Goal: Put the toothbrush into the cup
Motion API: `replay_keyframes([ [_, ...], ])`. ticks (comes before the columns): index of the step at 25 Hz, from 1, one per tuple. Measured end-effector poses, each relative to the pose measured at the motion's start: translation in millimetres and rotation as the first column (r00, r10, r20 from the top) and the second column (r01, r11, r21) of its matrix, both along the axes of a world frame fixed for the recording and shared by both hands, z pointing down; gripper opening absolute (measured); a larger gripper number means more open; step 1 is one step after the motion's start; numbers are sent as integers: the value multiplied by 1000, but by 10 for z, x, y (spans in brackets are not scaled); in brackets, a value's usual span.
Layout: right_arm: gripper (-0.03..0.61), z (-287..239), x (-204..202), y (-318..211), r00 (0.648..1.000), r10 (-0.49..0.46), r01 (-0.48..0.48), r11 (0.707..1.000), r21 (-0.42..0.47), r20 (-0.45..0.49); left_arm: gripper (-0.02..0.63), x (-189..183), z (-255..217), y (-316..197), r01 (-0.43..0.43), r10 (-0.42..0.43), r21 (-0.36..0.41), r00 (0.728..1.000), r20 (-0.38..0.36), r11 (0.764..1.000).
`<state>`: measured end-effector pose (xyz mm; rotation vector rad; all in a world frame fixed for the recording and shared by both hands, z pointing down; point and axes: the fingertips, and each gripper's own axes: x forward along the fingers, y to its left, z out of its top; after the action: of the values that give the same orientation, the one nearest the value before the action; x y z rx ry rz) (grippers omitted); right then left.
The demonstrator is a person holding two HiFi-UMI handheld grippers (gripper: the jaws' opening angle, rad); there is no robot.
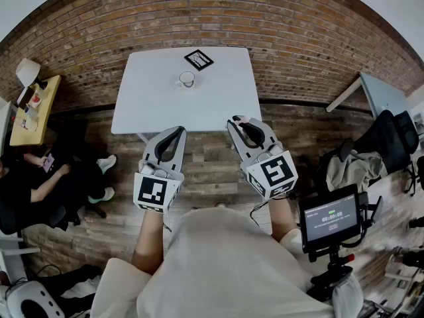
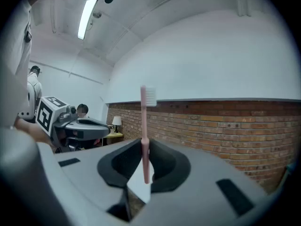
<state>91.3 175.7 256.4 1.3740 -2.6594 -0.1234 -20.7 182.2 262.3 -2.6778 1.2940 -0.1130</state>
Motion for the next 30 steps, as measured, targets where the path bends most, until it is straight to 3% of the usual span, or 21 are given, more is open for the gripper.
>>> replay_keyframes([
  [13, 54, 9, 47, 75, 997, -23, 23, 1000, -4, 70, 8, 28, 73, 87, 8, -8, -9, 1000, 0, 1000],
  [30, 54, 196, 173, 235, 996, -70, 71, 998, 0, 58, 7, 158, 284, 300, 58, -58, -8, 998, -7, 998],
])
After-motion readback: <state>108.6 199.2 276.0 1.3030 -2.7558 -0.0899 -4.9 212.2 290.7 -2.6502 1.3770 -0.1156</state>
